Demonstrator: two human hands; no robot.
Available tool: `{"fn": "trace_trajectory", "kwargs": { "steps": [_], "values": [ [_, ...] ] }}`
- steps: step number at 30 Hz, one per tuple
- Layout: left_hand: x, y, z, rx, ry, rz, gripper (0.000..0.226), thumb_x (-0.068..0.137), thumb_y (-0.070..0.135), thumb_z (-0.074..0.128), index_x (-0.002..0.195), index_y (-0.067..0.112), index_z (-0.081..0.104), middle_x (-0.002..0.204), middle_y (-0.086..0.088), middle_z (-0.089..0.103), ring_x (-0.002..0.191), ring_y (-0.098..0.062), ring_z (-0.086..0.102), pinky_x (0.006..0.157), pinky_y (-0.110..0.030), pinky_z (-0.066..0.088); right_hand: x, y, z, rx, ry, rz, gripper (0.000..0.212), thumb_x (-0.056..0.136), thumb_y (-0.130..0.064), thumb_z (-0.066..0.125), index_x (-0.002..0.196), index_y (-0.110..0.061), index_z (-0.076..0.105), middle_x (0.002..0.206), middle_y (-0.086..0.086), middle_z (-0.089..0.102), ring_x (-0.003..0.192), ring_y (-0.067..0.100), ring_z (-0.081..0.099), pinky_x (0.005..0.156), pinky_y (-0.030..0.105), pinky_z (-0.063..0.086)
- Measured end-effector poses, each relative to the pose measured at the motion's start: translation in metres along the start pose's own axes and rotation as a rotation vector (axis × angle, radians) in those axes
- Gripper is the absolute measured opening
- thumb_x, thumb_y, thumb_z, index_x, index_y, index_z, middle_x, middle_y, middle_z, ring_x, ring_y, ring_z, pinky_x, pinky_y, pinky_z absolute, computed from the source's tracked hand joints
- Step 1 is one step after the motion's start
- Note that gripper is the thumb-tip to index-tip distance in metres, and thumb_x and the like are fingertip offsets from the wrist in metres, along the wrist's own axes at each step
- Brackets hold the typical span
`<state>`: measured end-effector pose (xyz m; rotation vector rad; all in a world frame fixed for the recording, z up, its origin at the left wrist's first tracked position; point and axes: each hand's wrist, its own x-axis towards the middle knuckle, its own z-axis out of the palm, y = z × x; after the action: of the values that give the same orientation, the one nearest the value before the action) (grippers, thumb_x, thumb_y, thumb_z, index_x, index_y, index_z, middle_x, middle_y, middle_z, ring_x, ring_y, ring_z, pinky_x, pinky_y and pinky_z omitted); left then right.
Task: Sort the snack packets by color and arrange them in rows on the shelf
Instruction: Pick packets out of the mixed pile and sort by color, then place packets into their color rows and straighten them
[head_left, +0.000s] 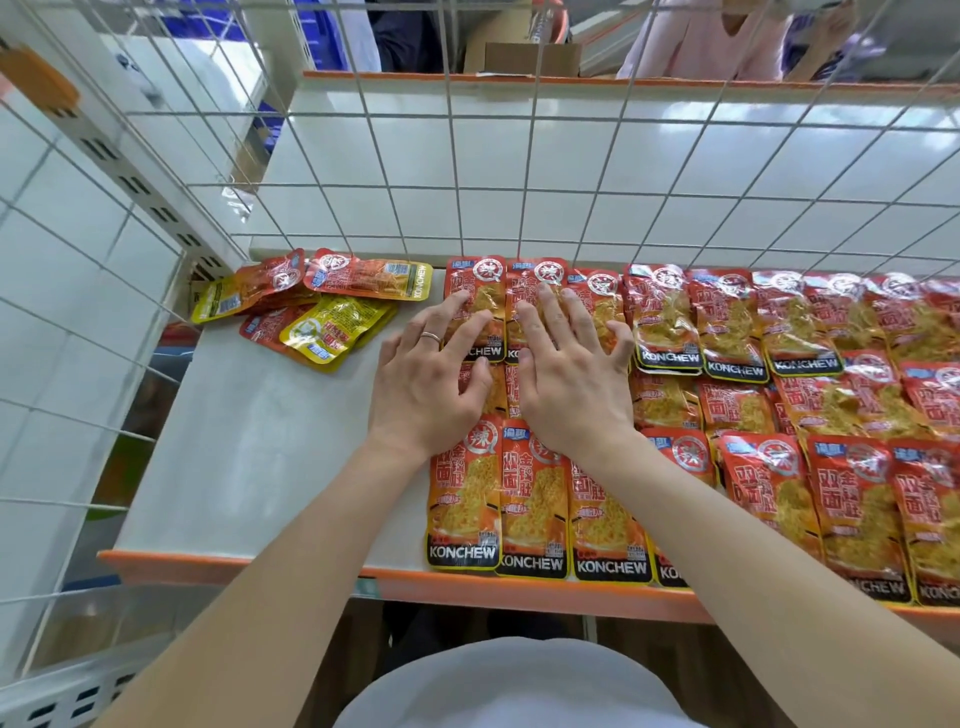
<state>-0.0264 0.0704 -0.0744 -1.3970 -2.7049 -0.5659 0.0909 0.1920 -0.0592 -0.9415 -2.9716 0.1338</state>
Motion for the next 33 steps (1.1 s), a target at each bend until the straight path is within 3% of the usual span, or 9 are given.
{"fn": "trace_trajectory", "kwargs": {
  "steps": [9, 14, 17, 20, 24, 29, 33],
  "values": [
    [-0.002, 0.000, -0.005, -0.097, -0.029, 0.009, 0.057, 0.090, 0.051, 0.041, 0.143, 0.034, 0.052, 0.158, 0.009, 0.038, 0.143, -0.017, 0.033, 0.112, -0.043, 0.031, -0.001, 0.002, 0.002, -0.048, -0.014, -0.023, 0.058, 0.100, -0.040, 0.019, 0.157, -0.028, 0.017, 0.167, -0.003, 0.007, 0.151, 0.022, 0.003, 0.108, 0.053, 0.009],
    [-0.006, -0.001, -0.013, -0.254, 0.060, -0.060, 0.055, 0.094, 0.047, 0.037, 0.142, 0.025, 0.053, 0.157, 0.006, 0.041, 0.144, -0.016, 0.035, 0.117, -0.041, 0.031, -0.002, -0.001, -0.008, -0.097, -0.046, -0.012, 0.057, 0.102, -0.042, 0.022, 0.158, -0.032, 0.011, 0.167, -0.004, 0.004, 0.152, 0.021, -0.001, 0.110, 0.055, 0.009],
    [-0.013, -0.010, -0.025, -0.303, 0.159, -0.051, 0.049, 0.095, 0.034, 0.047, 0.141, 0.018, 0.054, 0.154, 0.002, 0.045, 0.141, -0.020, 0.041, 0.112, -0.045, 0.039, -0.004, -0.008, -0.020, -0.062, -0.016, -0.006, 0.055, 0.102, -0.040, 0.027, 0.156, -0.031, 0.019, 0.166, -0.004, 0.011, 0.150, 0.021, 0.005, 0.111, 0.056, 0.013],
    [-0.031, -0.035, -0.038, -0.207, 0.244, -0.062, 0.050, 0.088, 0.028, 0.059, 0.136, 0.016, 0.056, 0.150, 0.000, 0.048, 0.133, -0.024, 0.045, 0.106, -0.042, 0.042, 0.000, -0.024, -0.028, 0.045, 0.025, -0.053, 0.053, 0.101, -0.035, 0.038, 0.153, -0.028, 0.027, 0.163, -0.002, 0.020, 0.149, 0.021, 0.009, 0.114, 0.059, 0.017],
    [-0.044, -0.082, -0.045, 0.026, 0.209, -0.116, 0.054, 0.079, 0.035, 0.066, 0.130, 0.015, 0.062, 0.147, -0.004, 0.052, 0.132, -0.026, 0.047, 0.104, -0.043, 0.039, 0.008, -0.064, -0.030, 0.145, 0.091, -0.208, 0.051, 0.096, -0.026, 0.048, 0.146, -0.022, 0.040, 0.157, -0.001, 0.035, 0.145, 0.022, 0.020, 0.111, 0.056, 0.024],
    [-0.051, -0.105, -0.046, 0.081, 0.276, -0.040, 0.023, 0.084, 0.031, 0.057, 0.093, 0.018, 0.073, 0.107, 0.000, 0.072, 0.094, -0.026, 0.066, 0.080, -0.037, 0.050, 0.013, -0.113, -0.026, 0.222, 0.166, -0.255, 0.049, 0.090, -0.015, 0.056, 0.138, -0.019, 0.052, 0.148, -0.003, 0.048, 0.139, 0.020, 0.033, 0.105, 0.056, 0.024],
    [-0.076, -0.104, -0.056, 0.194, 0.366, 0.047, 0.019, 0.085, 0.023, 0.052, 0.073, 0.015, 0.065, 0.072, -0.003, 0.063, 0.068, -0.027, 0.061, 0.068, -0.038, 0.042, 0.024, -0.131, -0.027, 0.261, 0.079, -0.271, 0.061, 0.084, -0.007, 0.053, 0.144, -0.019, 0.046, 0.149, -0.004, 0.045, 0.139, 0.020, 0.035, 0.106, 0.054, 0.026]
  ]
}}
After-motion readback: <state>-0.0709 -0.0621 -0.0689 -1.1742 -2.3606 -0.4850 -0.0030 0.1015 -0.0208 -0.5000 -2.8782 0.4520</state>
